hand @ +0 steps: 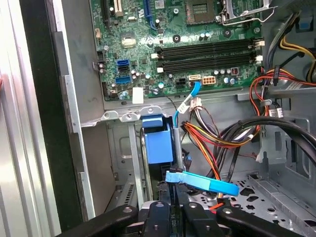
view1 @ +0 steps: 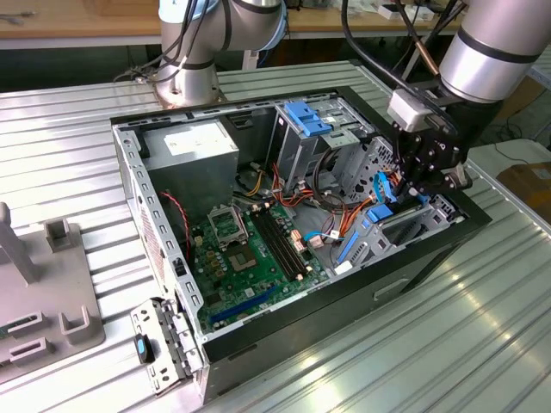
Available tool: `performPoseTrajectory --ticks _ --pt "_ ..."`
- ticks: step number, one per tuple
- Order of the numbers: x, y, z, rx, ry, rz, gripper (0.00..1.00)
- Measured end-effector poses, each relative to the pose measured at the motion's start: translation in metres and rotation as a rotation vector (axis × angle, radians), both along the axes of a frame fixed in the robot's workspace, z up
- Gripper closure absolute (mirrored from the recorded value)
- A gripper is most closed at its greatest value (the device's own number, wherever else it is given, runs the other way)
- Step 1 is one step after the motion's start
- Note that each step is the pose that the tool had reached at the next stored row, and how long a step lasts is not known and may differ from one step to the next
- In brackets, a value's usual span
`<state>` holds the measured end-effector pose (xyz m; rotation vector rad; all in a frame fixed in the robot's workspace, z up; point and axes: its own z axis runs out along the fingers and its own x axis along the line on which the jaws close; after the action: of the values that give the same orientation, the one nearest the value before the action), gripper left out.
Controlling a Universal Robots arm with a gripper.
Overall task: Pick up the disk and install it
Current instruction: 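Insert the first disk wire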
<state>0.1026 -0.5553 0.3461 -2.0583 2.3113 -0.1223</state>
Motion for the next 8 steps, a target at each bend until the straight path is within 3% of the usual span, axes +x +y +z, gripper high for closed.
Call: performPoseTrajectory --ticks 2,5,8 --pt "0.0 0.0004 0.0 0.0001 -0.0001 -0.041 0.84" --pt "0.0001 0.0042 0.0 0.0001 0.0 -0.045 0.84" --pt "0.0 0.0042 -0.0001 -0.0001 0.0 -0.045 0.84"
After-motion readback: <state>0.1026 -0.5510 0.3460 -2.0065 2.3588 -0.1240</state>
